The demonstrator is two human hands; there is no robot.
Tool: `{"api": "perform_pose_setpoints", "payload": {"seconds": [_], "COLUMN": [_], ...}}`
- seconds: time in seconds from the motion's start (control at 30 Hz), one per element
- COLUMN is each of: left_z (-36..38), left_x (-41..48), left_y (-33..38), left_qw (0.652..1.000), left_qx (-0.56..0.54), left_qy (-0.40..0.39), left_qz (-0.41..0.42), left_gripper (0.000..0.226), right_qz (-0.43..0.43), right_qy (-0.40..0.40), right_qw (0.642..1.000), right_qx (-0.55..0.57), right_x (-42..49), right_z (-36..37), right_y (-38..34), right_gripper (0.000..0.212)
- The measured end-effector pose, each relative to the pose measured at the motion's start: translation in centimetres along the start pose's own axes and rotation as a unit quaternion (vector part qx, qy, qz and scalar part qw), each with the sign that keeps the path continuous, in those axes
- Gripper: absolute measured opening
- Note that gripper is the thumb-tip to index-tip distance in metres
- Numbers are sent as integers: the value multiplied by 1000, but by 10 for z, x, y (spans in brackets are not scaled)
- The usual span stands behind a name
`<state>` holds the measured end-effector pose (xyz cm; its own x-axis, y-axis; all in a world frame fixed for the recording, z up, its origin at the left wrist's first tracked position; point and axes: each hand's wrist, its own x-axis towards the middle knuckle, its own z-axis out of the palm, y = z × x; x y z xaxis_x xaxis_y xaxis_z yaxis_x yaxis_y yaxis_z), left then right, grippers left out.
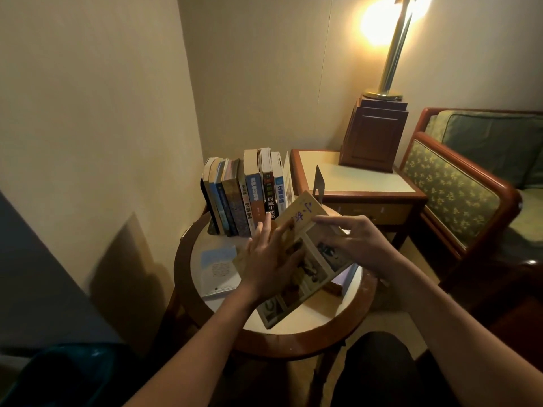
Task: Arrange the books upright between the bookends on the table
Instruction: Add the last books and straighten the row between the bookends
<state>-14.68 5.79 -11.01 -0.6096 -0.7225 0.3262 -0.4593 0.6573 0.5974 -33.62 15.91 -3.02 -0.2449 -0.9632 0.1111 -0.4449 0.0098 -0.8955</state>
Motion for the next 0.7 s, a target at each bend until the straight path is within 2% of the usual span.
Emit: {"api": "perform_pose_setpoints", "payload": {"seconds": [0.1,0.2,0.3,0.43,0.53,0.7], "left_z": [7,13,15,24,35,41], "left_x": [2,5,8,-1,-14,-22], "left_y": [-14,-34,-62,-114,-147,-170], "left_qw": [999,991,970,932,919,941], "left_qx": [-2,36,87,126,179,226], "left_qy": [-48,-99,-150,-193,-229,-168], "left_qz": [-24,-86,-171,-280,-266,-189], "left_gripper": [79,83,89,78,80,80], "right_qz": [0,-25,-50,-50,-52,-48], "right_qy": [12,41,74,147,206,244], "right_qw": [1000,993,979,960,947,934], "right_qx": [-17,-111,-184,-234,-243,-255], "right_x": [7,16,29,58,84,131], "right_z": [-11,-21,-30,-36,-35,-20], "right_y": [-4,-9,-14,-17,-19,-20], "right_gripper": [37,38,36,36,37,40]}}
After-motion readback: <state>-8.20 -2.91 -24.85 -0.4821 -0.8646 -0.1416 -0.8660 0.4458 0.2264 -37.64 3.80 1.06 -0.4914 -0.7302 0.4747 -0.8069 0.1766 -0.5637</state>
